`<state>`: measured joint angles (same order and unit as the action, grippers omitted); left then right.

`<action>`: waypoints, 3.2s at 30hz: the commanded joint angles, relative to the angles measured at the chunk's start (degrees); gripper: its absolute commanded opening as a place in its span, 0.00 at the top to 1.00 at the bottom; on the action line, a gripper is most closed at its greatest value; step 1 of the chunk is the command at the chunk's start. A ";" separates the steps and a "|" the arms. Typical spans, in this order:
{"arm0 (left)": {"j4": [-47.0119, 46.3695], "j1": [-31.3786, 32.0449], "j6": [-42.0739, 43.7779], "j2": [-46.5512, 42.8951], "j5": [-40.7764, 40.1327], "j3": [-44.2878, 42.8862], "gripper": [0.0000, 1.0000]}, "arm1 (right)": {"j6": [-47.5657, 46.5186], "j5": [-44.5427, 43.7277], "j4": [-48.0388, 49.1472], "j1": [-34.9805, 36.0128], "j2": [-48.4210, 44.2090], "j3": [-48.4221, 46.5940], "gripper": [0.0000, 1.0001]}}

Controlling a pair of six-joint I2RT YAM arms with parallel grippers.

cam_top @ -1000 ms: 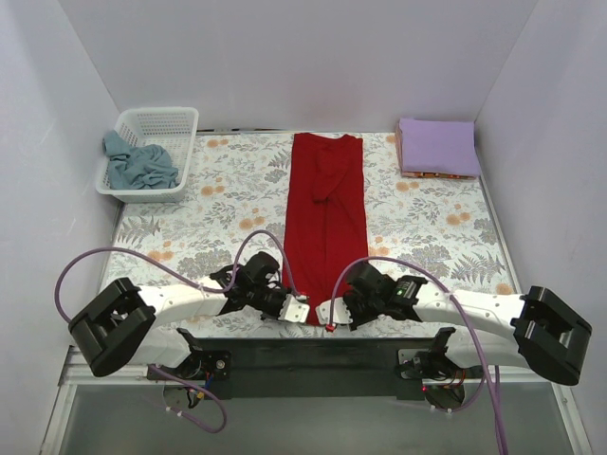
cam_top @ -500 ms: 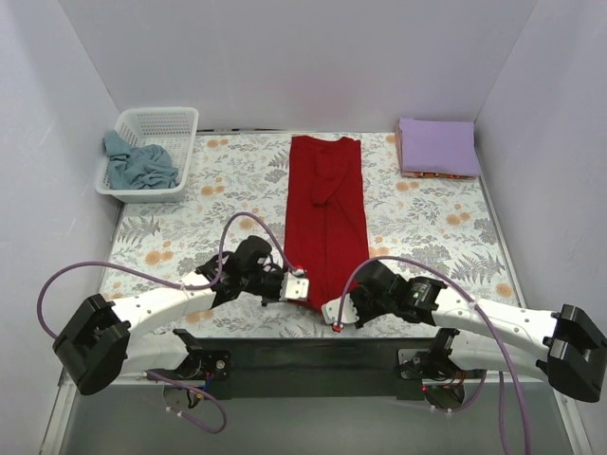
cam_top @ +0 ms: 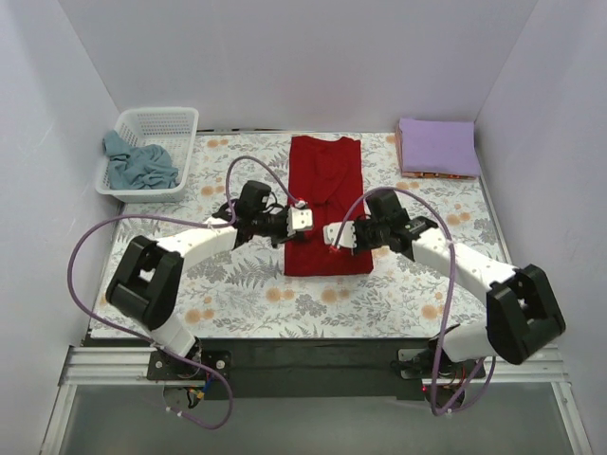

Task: Fold and stack the t-shirts
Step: Fold the tshirt

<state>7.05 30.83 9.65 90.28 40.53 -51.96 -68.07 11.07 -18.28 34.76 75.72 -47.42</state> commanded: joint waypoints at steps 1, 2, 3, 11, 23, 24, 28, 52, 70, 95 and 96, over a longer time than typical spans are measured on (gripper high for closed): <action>-3.09 -3.31 2.12 4.89 2.71 -7.00 1.00 | -4.52 4.39 4.04 -4.69 6.09 -8.20 0.99; -3.44 -3.93 2.30 6.12 2.62 -8.31 1.00 | -4.79 4.75 4.13 -5.31 7.67 -9.78 0.99; -4.32 -4.46 2.56 7.27 2.71 -9.72 1.00 | -5.14 5.01 4.39 -5.84 10.56 -12.67 0.99; -5.73 -8.24 4.68 19.75 1.39 -21.42 1.00 | -6.54 6.51 5.27 -9.54 24.19 -24.64 0.99; -8.79 -9.82 7.05 26.52 -1.07 -24.67 1.00 | -7.25 5.19 6.33 -10.86 33.34 -30.36 0.99; -9.24 -9.82 6.61 27.05 -1.33 -24.85 1.00 | -7.07 4.93 6.42 -10.94 33.78 -30.63 0.99; -9.77 -9.82 4.94 27.41 -2.65 -25.81 0.81 | -4.62 1.69 6.24 -10.86 34.49 -32.29 0.66; -1.51 -2.71 2.13 4.28 -0.37 1.77 0.55 | 16.57 9.68 -12.84 -5.58 19.54 -15.87 0.74; -0.20 -2.35 10.13 10.62 -7.49 4.24 0.81 | 14.02 4.05 -6.76 -8.13 23.59 -7.60 0.75; 9.99 -3.06 4.32 -1.06 -2.31 -4.90 1.00 | 13.32 9.49 -21.86 -9.19 6.73 -17.35 0.99; 10.96 -2.88 4.67 -1.94 -2.04 -4.73 1.00 | 13.32 9.84 -23.19 -9.10 6.02 -17.70 0.99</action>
<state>13.43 28.18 14.28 93.62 36.23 -54.89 -53.95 19.33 -34.63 25.91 84.66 -62.46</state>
